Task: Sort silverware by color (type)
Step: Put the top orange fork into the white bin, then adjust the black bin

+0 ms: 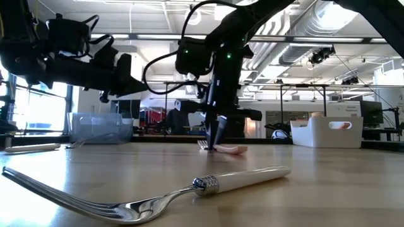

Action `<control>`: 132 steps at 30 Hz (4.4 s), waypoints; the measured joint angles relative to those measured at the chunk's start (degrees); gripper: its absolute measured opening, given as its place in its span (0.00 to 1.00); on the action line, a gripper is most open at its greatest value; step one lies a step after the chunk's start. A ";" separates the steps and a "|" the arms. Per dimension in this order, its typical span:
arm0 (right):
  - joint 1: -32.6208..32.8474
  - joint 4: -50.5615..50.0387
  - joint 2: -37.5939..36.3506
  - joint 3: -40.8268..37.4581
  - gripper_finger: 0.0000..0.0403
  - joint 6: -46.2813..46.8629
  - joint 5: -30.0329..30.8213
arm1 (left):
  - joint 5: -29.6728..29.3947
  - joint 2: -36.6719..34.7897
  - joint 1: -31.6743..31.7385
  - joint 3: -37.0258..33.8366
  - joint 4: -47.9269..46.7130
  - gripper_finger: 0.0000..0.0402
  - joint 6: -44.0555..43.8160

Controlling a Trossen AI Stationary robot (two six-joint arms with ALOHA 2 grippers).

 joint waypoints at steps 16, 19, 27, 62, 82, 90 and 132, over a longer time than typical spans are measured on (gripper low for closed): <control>-4.32 -13.26 -14.22 -0.21 0.02 0.21 3.81 | 0.07 0.00 0.00 -0.02 -0.77 0.00 -0.35; -6.96 -20.66 -17.92 -0.21 0.02 1.37 5.91 | 0.08 0.00 -0.04 -0.02 -0.92 0.00 -0.35; -18.94 -36.90 -27.93 -1.56 0.02 5.16 11.25 | 0.13 0.00 -0.02 -0.93 -1.00 0.00 -0.35; -51.98 -18.94 -31.25 -19.40 0.01 -1.51 12.54 | 0.09 0.00 -0.02 -1.16 -2.47 0.00 1.48; -50.58 -20.89 -22.46 -19.40 0.01 3.40 7.12 | -1.47 0.02 0.00 -3.06 -1.90 0.00 1.07; -51.05 -23.00 -22.22 -19.38 0.19 2.43 6.11 | -1.46 0.02 0.00 -3.06 -1.93 0.00 1.07; -38.72 -17.75 -38.17 -14.74 0.00 -46.31 -5.07 | 2.14 0.02 0.02 -3.02 -6.82 0.00 7.62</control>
